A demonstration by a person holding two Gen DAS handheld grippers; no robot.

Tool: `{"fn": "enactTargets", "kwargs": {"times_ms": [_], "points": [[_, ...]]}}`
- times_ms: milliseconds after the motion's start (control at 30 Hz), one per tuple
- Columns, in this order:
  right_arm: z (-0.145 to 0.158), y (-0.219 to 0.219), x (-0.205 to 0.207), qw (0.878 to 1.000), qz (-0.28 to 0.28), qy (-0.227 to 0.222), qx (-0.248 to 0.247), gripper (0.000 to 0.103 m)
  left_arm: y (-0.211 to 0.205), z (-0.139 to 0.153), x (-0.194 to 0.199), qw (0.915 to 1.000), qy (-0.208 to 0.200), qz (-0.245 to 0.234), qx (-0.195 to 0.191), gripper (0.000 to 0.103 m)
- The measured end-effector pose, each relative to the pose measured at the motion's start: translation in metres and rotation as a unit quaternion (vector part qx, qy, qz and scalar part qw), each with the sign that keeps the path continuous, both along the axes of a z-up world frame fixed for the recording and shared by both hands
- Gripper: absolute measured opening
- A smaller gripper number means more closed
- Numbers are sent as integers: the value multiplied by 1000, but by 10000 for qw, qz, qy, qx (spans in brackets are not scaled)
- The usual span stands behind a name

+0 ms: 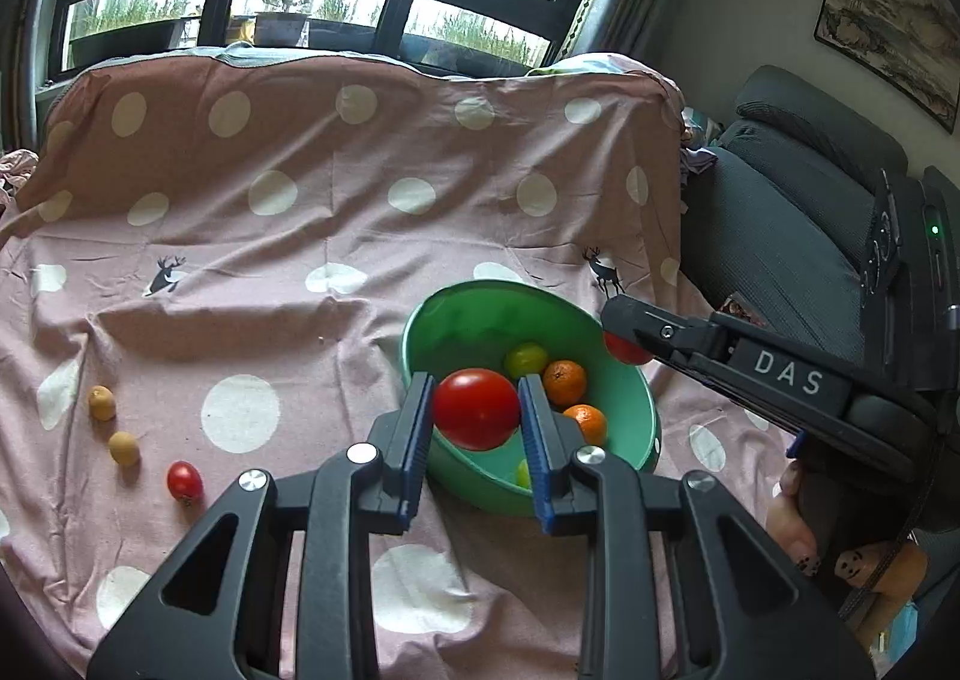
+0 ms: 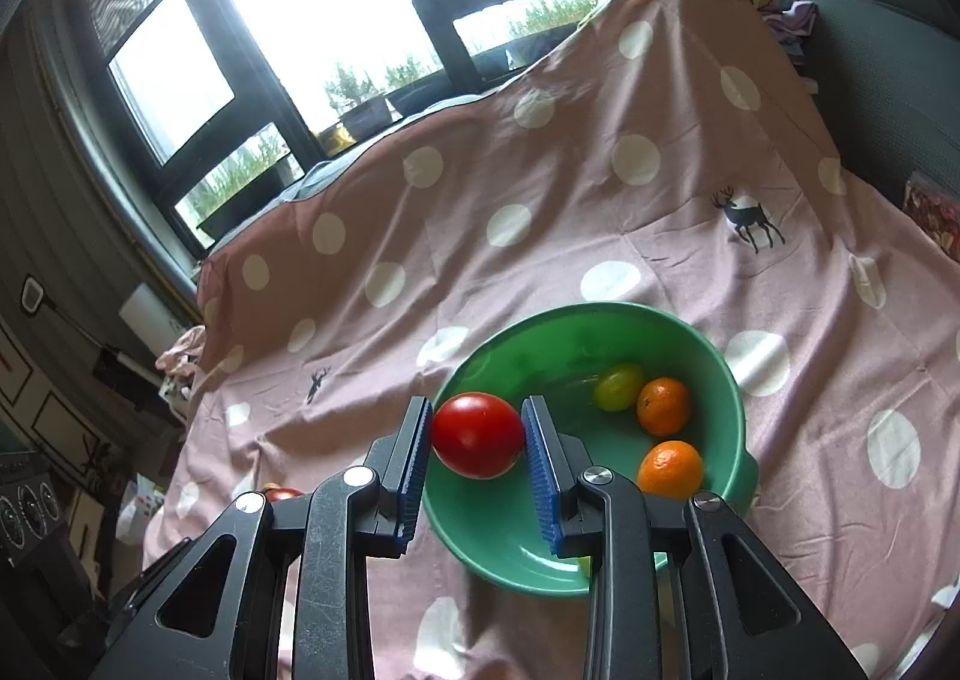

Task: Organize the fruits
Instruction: 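Carry both red tomatoes in the two tools over the green bowl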

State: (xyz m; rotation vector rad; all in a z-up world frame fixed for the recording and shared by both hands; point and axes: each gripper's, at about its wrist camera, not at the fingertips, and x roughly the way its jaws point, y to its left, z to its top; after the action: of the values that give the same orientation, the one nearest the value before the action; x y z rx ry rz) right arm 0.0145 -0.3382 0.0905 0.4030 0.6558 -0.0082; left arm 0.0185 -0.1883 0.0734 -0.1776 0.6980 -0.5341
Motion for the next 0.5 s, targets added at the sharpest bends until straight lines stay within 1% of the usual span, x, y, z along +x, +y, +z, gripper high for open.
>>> {"fn": "enactTargets", "kwargs": {"times_ms": [100, 233, 333, 500], "points": [[-5, -9, 1, 9999, -8, 29, 157, 32, -14, -8, 6, 9998, 156, -84, 39, 28], [-21, -18, 6, 9990, -29, 299, 333, 32, -26, -17, 15, 9992, 356, -160, 0, 28], [-30, -28, 9, 9974, -147, 462, 535, 32, -35, -21, 19, 9991, 399, -169, 33, 28], [-37, -41, 10, 9961, -367, 572, 571, 32, -47, -30, 25, 9980, 554, -295, 78, 28]]}}
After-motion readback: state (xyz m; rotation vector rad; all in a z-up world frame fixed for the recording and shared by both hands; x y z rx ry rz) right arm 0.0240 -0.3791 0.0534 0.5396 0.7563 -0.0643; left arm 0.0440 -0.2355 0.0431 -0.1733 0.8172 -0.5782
